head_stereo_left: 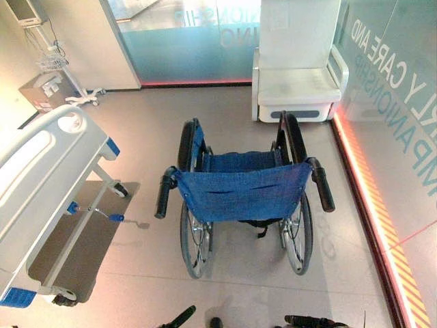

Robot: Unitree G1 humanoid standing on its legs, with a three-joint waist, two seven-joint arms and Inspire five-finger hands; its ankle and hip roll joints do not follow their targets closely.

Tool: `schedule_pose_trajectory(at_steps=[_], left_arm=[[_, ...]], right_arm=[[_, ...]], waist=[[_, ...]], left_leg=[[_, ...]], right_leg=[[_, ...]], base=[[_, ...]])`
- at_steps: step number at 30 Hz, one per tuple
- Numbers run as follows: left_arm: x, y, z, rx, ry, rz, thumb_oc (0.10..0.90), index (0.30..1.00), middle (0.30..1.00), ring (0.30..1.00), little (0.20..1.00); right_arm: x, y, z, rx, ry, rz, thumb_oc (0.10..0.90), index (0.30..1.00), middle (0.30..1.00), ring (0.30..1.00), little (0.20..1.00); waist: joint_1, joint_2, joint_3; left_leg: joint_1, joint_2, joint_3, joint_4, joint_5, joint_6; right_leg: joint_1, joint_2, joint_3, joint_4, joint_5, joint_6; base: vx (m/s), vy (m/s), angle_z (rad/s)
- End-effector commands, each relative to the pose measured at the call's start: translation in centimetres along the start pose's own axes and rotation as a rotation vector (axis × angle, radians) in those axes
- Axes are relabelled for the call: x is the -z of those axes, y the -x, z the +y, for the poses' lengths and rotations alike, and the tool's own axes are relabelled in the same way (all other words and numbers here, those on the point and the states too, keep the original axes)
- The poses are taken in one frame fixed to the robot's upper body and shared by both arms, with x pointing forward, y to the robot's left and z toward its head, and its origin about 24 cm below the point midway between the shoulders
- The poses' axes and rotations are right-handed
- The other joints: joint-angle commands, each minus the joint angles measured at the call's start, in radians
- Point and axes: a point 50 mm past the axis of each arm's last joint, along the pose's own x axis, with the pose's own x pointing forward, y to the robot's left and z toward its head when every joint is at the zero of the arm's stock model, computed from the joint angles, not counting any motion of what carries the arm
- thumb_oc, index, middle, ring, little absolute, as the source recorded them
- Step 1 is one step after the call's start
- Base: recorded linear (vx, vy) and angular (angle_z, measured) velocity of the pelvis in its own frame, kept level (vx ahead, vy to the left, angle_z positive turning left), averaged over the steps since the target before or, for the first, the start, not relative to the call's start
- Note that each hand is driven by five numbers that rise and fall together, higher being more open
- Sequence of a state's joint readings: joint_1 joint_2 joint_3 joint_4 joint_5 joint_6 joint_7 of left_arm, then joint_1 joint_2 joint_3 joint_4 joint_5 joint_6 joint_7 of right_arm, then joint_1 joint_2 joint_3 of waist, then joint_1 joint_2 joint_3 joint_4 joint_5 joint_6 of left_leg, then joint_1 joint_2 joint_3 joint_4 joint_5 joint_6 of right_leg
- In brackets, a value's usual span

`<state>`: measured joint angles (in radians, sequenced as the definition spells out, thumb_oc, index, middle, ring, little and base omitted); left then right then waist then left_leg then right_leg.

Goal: Push the wheelchair next to the bed

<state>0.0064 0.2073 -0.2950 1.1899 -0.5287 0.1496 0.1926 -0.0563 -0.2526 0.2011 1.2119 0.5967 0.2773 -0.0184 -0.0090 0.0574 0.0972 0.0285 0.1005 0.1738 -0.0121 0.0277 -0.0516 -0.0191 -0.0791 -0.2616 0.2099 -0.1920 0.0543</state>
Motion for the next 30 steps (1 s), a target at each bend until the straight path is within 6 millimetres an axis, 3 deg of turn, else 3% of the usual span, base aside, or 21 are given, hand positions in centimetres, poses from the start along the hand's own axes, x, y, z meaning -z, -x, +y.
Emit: schedule_pose_trajectory(at_steps=[1,20,26,30], left_arm=[[-1.2,0.0,-0.6,0.011,0.044,0.0,0.8,0.9,0.9,0.9,0.9],[-0.5,-0.1,0.2,-0.025,0.077,0.052,0.8,0.9,0.9,0.9,0.9],[-2.1,-0.1,1.9,-0.067,0.238,-0.009,0.8,0.9,0.9,0.9,0.9],[-5.7,0.4,5.3,-0.138,0.368,-0.151,0.8,0.9,0.9,0.9,0.9]], right_arm=[[2.1,-0.2,0.6,0.011,0.034,0.108,0.8,0.9,0.9,0.9,0.9],[2.2,-0.2,0.1,0.035,0.034,0.093,0.8,0.9,0.9,0.9,0.9],[0.6,0.0,-1.3,0.073,-0.066,0.015,0.8,0.9,0.9,0.9,0.9],[-3.1,1.0,-3.6,0.142,-0.19,-0.168,0.8,0.9,0.9,0.9,0.9]], waist=[[0.005,-0.035,0.053],[0.013,-0.037,0.039],[0.01,-0.034,0.035],[0.007,-0.032,0.032]], left_leg=[[0.041,-0.012,0.018,-0.06,-0.018,-0.014],[0.062,-0.014,0.012,-0.07,-0.025,-0.01],[0.077,-0.017,0.011,-0.073,-0.026,-0.011],[0.081,-0.015,0.015,-0.073,-0.025,-0.009]], right_leg=[[0.072,-0.045,0.003,-0.252,0.209,0.058],[0.107,-0.041,-0.002,-0.272,0.204,0.057],[0.123,-0.043,-0.003,-0.276,0.204,0.06],[0.126,-0.044,0.002,-0.277,0.205,0.063]], base=[[0.0,0.0,0.0],[0.01,0.004,0.01],[0.04,0.022,0.03],[0.03,0.018,0.01]])
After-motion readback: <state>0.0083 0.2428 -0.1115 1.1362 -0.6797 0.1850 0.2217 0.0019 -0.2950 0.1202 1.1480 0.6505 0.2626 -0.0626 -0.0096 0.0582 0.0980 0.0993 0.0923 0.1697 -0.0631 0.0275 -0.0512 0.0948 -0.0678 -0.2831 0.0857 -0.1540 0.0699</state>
